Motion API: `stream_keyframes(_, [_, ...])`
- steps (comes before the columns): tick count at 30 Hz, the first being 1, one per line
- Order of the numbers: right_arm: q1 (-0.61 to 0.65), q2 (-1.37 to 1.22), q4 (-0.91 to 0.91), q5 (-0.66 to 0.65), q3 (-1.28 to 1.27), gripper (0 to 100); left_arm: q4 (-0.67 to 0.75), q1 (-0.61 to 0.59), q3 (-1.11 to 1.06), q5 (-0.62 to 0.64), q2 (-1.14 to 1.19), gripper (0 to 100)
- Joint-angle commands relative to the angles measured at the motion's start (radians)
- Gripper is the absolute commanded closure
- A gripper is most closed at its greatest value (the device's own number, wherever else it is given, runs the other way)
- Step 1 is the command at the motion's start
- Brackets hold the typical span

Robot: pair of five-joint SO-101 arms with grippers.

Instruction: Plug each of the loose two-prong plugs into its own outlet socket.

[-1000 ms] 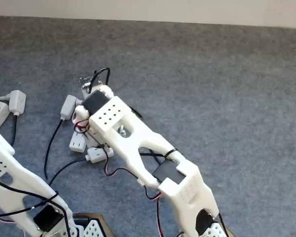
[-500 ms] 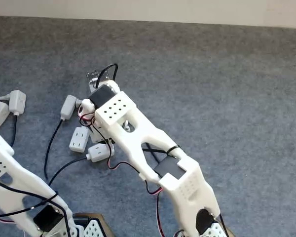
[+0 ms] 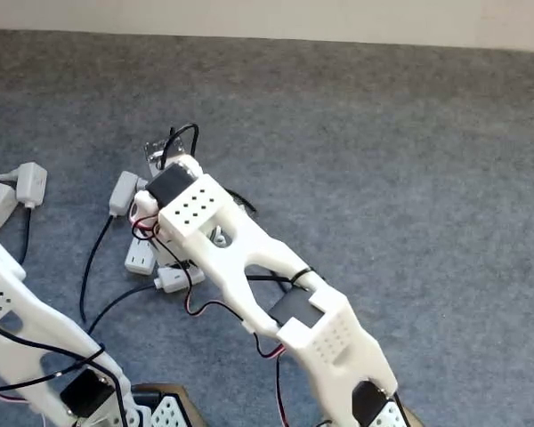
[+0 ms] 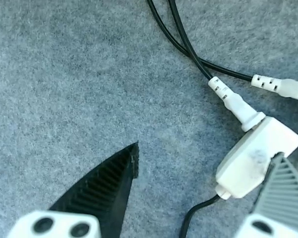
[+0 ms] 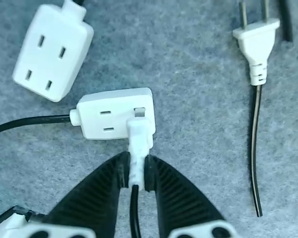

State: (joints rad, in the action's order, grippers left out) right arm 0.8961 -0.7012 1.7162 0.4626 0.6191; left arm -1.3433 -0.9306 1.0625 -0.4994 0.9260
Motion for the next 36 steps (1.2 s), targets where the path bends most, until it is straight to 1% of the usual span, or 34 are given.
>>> stream_keyframes(1, [0.010, -0.082, -0.012, -0.014, 0.001, 99.4, -0.005, -0.004, 0.044, 0.000, -0.022, 61])
stream_keyframes(4, [0.024, -0.102, -0.013, -0.044, 0.001, 99.4, -0.005, -0.004, 0.044, 0.000, -0.022, 61])
stream_keyframes(14, [0.018, -0.108, -0.015, -0.072, 0.005, 99.4, -0.006, -0.004, 0.044, 0.000, -0.021, 61])
stream_keyframes(20, [-0.038, -0.117, 0.035, -0.106, 0.174, 99.4, -0.006, -0.004, 0.041, 0.000, -0.019, 61])
stream_keyframes(26, [-0.039, -0.122, 0.007, -0.138, 0.189, 99.4, -0.006, -0.004, 0.041, 0.000, -0.018, 61])
stream_keyframes(36, [-0.004, -0.302, 0.021, -0.140, 0.180, 99.4, -0.006, -0.010, 0.042, 0.000, -0.019, 61])
